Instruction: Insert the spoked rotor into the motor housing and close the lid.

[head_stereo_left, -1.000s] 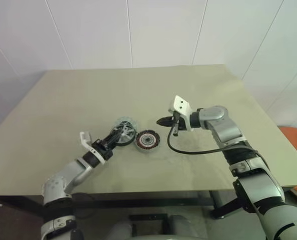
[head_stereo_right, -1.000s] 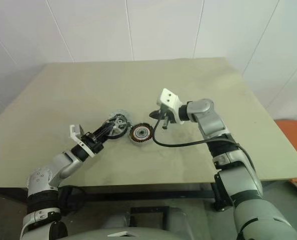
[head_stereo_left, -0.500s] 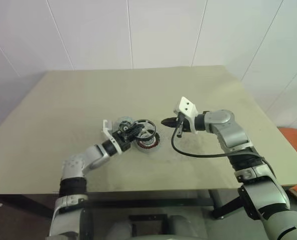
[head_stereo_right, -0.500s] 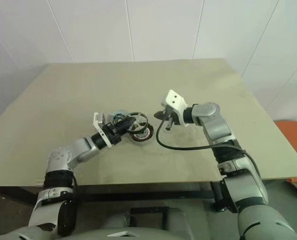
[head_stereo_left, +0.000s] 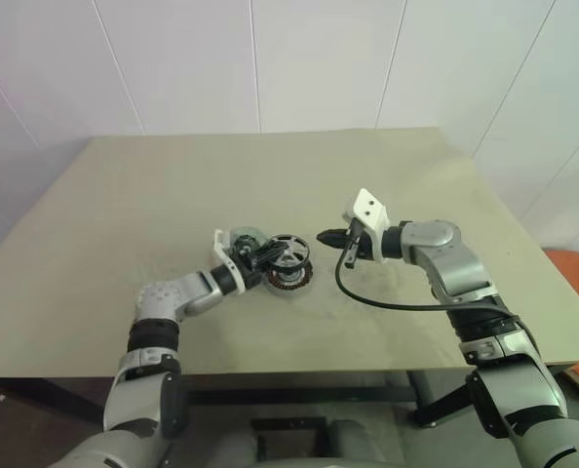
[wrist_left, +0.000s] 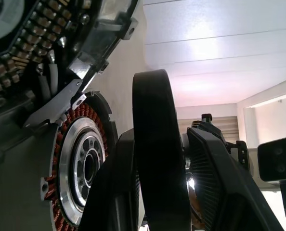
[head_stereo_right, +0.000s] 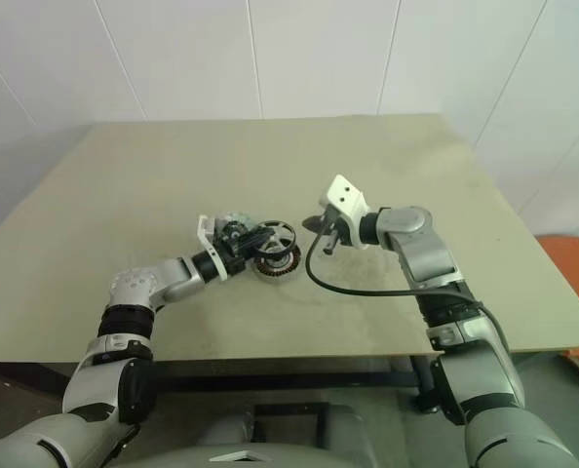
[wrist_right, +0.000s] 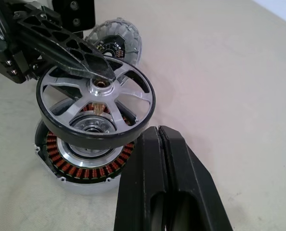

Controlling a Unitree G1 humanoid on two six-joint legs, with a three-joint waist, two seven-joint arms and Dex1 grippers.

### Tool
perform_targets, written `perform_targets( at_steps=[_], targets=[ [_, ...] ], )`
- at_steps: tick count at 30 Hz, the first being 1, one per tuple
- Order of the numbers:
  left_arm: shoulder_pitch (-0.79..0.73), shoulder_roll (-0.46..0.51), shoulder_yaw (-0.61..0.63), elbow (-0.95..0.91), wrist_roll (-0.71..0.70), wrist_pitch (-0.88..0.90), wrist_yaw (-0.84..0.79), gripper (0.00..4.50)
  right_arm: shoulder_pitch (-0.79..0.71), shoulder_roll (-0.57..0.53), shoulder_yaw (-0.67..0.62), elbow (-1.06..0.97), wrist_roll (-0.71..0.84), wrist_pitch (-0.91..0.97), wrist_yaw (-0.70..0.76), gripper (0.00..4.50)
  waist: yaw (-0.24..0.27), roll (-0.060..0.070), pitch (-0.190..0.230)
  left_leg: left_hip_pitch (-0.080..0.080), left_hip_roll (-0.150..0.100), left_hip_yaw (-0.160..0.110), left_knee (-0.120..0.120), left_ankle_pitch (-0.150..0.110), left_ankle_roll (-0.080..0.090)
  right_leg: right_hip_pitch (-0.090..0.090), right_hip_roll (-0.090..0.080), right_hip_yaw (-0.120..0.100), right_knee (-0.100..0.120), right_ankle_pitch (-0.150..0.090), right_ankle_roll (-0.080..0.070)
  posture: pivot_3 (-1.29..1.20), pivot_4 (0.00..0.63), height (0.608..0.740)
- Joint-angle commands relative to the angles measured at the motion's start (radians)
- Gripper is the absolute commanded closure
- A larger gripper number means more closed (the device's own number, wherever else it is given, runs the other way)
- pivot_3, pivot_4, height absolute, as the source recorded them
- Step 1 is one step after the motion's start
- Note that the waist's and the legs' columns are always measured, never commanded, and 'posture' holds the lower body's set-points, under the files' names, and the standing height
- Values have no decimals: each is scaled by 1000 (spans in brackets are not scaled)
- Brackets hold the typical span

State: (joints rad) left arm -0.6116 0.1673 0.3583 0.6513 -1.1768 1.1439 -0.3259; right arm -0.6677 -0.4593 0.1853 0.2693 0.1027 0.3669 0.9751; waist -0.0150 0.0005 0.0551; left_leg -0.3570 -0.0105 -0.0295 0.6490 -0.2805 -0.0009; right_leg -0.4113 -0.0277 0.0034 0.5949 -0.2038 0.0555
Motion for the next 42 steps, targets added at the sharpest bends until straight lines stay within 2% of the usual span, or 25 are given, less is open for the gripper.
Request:
perform_targets(
  at_steps=[1,26,28,36,42],
  targets=[
    [-42,-4,27,-1,13,33,-12,3345,-8,-4,-27,-42,17,-1,-14,4500,0,-1,0,0,0,0,0,0,0,0,0,0,0,0,0,0,0,740],
    [-44,-16,38,3,168,91,-84,3345,20,0,-27,-71,25,16,-39,4500,1,-1,1,1,0,0,0,0,0,0,0,1,0,0,0,0,0,740],
    [-43,-15,34,0,186,83,-91,2597,20,0,-27,-69,26,14,-41,4500,1,-1,1,1,0,0,0,0,0,0,0,1,0,0,0,0,0,740],
    [-89,0,-4,-18,270,59,-93,74,11,3,-22,-54,29,8,-45,4500,0,-1,0,2,0,0,1,0,0,2,0,1,1,0,0,0,0,740],
    [-110,64,-99,-89,340,70,-186,28,2,10,-15,-39,26,2,-46,4500,-7,-1,1,2,0,0,0,0,0,1,0,1,1,0,0,0,0,740]
  ],
)
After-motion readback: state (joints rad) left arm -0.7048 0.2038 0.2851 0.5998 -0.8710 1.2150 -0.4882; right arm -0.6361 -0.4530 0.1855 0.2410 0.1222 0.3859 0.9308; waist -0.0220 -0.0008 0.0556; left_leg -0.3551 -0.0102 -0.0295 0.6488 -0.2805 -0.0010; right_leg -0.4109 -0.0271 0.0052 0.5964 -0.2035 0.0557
